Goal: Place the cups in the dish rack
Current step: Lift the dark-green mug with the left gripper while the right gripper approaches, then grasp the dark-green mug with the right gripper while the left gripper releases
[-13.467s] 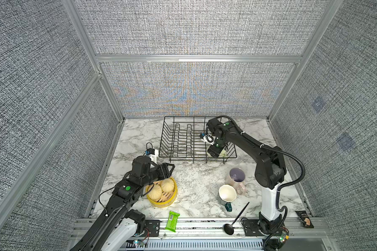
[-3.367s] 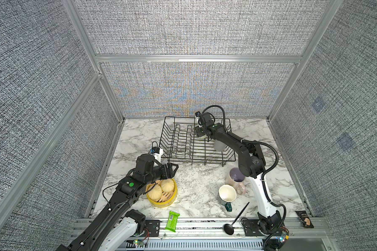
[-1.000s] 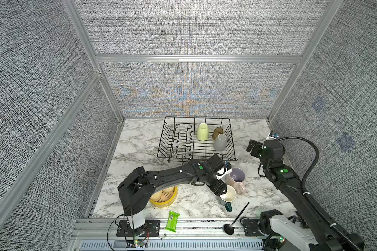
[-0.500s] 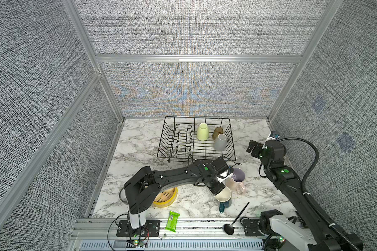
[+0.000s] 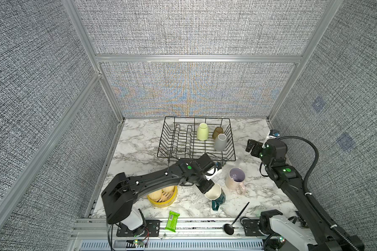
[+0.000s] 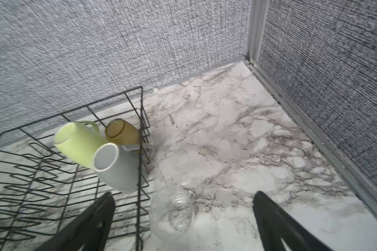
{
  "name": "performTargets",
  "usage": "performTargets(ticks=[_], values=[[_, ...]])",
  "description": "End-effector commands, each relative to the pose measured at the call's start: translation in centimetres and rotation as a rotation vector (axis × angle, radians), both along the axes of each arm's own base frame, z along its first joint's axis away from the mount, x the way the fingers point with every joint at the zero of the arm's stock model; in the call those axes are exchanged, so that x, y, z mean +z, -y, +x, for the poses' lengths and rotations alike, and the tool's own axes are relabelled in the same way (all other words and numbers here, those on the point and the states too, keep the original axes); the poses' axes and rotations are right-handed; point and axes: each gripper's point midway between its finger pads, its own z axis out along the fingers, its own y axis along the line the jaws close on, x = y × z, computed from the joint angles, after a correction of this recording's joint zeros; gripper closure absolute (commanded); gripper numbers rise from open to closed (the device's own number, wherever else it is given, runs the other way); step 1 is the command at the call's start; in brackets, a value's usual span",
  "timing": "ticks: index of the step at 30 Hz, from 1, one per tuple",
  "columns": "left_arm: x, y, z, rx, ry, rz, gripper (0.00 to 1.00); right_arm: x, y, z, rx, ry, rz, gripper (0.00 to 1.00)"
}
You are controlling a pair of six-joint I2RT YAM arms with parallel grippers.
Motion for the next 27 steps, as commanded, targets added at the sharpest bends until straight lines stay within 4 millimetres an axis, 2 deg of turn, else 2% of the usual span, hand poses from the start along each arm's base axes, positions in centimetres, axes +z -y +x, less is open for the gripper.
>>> performTargets(ticks=[1,4,8,13,16,19,23,27], values=[[2.2,-0.5,1.0,0.072,-0.045,-0.123,1.0,1.4,-4.0,-0.6,0.208,0.006,0.115,0.01],[4.3,-1.7,1.9,0.113,-0.063,-0.241,1.0,3.0,-6.4,-1.4,0.32,0.007,0.227,0.01],[8.2,-3.1,2.8,0.151,-0.054,-0.446,1.0,5.1,-9.6,-2.3,0.487,0.034,0.331,0.01],[11.2,-5.9,3.9,0.215,-0.037,-0.631,1.0,7.2,-12.8,-3.7,0.67,0.067,0.33,0.01],[12.6,-7.2,4.2,0.216,-0.1,-0.746,1.0,7.6,-16.1,-5.4,0.879,0.169,0.256,0.01],[13.4,-8.1,5.1,0.235,-0.192,-0.816,1.0,8.1,-19.4,-8.7,1.111,0.368,0.123,0.01],[12.8,-8.7,6.1,0.252,-0.333,-0.851,1.0,7.6,-21.5,-12.2,1.295,0.57,-0.024,0.01],[12.0,-8.5,6.4,0.249,-0.442,-0.86,1.0,6.3,-22.9,-14.7,1.459,0.671,-0.126,0.01]])
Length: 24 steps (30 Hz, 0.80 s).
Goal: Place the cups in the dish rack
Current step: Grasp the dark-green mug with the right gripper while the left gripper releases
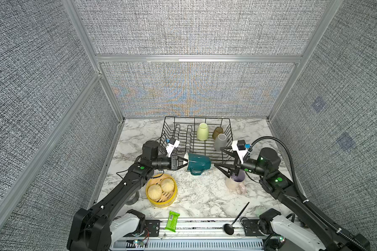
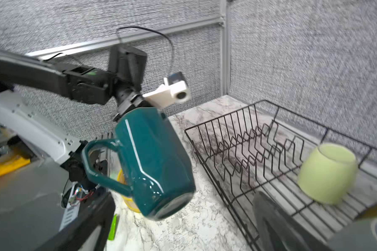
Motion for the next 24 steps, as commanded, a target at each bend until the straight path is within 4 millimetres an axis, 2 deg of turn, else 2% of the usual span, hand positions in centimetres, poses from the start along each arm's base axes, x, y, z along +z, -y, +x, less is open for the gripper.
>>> performTargets(ticks=[1,4,10,18,24], values=[[2.5,0.8,-1.1,-0.125,-0.014,-0.128,1.0,0.9,-1.4,-2.9,0.173,0.299,-0.025,0.01],[2.4,1.0,-1.0,-0.141,-0.039,-0.148,1.0,-0.9,-2.1,-3.7,0.221,0.381,-0.089,0.01],[2.3,1.1,-1.0,-0.15,-0.069,-0.155,1.0,-2.9,-2.8,-2.2,0.177,0.442,-0.147,0.01],[0.1,1.6,-1.4,-0.161,-0.159,-0.163,1.0,-2.3,-4.9,-0.4,0.128,0.612,-0.096,0.01],[0.6,2.0,-1.5,-0.164,-0.155,-0.195,1.0,-2.0,-6.1,-0.2,0.134,0.688,-0.048,0.01]])
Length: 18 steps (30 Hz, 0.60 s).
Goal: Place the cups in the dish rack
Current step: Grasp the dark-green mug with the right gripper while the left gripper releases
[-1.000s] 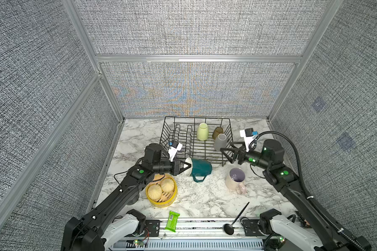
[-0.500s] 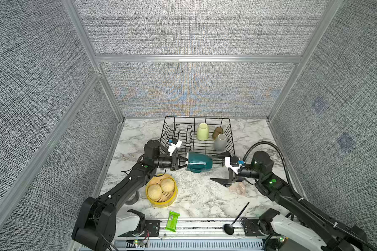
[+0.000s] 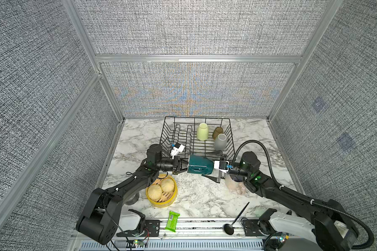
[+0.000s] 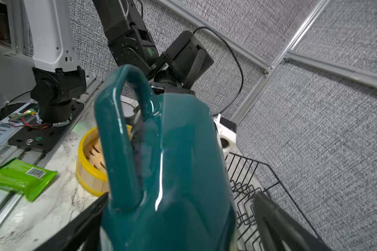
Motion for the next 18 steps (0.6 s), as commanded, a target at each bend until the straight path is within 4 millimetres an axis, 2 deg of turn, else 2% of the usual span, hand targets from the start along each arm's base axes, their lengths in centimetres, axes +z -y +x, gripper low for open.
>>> performTargets(ticks=[1,9,13,18], values=[[2.1,0.3,-0.3,-0.03,0.086,-0.063,1.0,2.7,-0.2,0.0,0.001,0.147,0.098,0.02],[2.5,0.5,-0.3,-0.038,0.083,-0.061,1.0,2.1,-1.1,0.1,0.055,0.13,0.061,0.13],[2.6,0.6,0.0,-0.027,0.09,-0.058,1.0,2.0,-1.1,0.2,0.048,0.112,0.057,0.26],[2.8,0.7,0.2,-0.022,0.099,-0.062,0.88,1.9,-1.2,0.9,0.022,0.04,0.046,0.39]])
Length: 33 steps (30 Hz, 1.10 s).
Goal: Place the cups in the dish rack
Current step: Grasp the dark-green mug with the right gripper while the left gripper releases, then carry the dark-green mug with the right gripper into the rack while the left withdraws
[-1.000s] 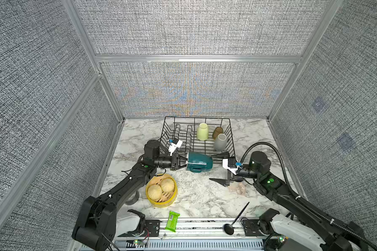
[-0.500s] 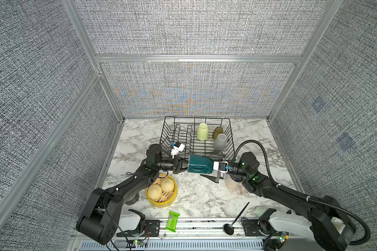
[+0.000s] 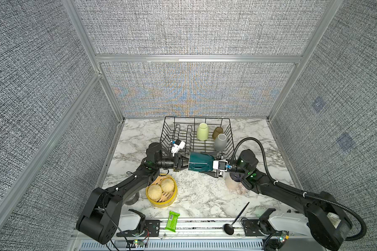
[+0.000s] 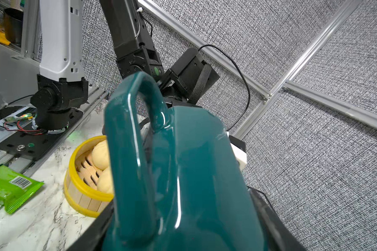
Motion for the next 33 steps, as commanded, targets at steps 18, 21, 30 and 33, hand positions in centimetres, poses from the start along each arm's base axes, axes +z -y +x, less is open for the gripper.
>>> performTargets(ticks=[18,21,30,33], values=[[-3.2,-2.5,4.0,0.228,0.013,0.185,0.2,1.8,2.0,5.5,-0.266,-0.35,-0.098,0.58],[-3.7,-3.6,4.6,0.289,0.032,0.263,0.18,1.2,2.6,6.8,-0.322,-0.403,-0.133,0.62],[-5.0,-7.9,5.4,0.499,0.118,0.537,0.07,0.6,3.5,10.8,-0.494,-0.497,-0.241,0.68],[-5.3,-9.3,5.1,0.546,0.141,0.596,0.07,-0.4,3.8,12.3,-0.552,-0.491,-0.309,0.68]])
